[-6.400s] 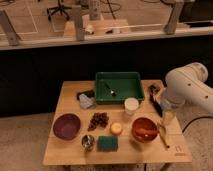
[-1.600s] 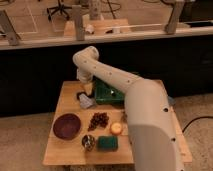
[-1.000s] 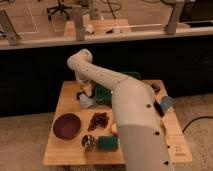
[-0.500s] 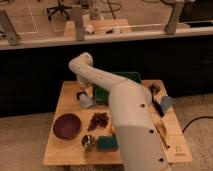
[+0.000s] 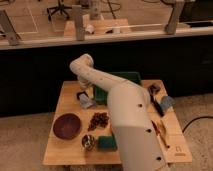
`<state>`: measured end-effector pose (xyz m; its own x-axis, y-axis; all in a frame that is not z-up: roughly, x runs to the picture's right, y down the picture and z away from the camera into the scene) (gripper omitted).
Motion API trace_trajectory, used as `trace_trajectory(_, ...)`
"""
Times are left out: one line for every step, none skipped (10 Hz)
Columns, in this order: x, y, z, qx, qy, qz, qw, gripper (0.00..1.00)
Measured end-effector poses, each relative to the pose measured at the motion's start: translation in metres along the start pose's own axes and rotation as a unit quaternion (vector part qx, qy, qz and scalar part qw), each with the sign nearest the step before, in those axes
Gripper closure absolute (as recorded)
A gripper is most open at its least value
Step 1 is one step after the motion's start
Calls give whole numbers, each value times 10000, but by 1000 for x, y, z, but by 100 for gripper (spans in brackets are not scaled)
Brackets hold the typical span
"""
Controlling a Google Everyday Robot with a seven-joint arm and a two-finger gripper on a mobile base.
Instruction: Wipe purple bowl with eraser
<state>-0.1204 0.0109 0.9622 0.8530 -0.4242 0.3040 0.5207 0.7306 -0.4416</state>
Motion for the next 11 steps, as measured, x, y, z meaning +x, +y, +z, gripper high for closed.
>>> trace_trajectory(1,-2,2,6,13,11,10000,20)
trace_trajectory(0,-4,3,5,49,4,10000,20)
trace_trajectory(-1,-5,5,-8,78,2,10000,20)
trace_trajectory(-2,-6,8,-24,106,0,9999,20)
trace_trajectory(-3,-7,10,-37,123,-7,9999,20)
trace_trajectory(-4,-7,12,-50,132,-13,9999,20)
trace_trajectory(-4,-7,14,-62,141,-12,9999,20)
trace_trajectory(-4,-7,16,-75,148,-15,9999,20)
trace_trajectory(-3,-6,18,-94,155,-11,9998,20)
trace_trajectory(-3,-6,19,-108,160,-7,9998,20)
trace_trajectory(-3,-5,21,-126,164,-1,9998,20)
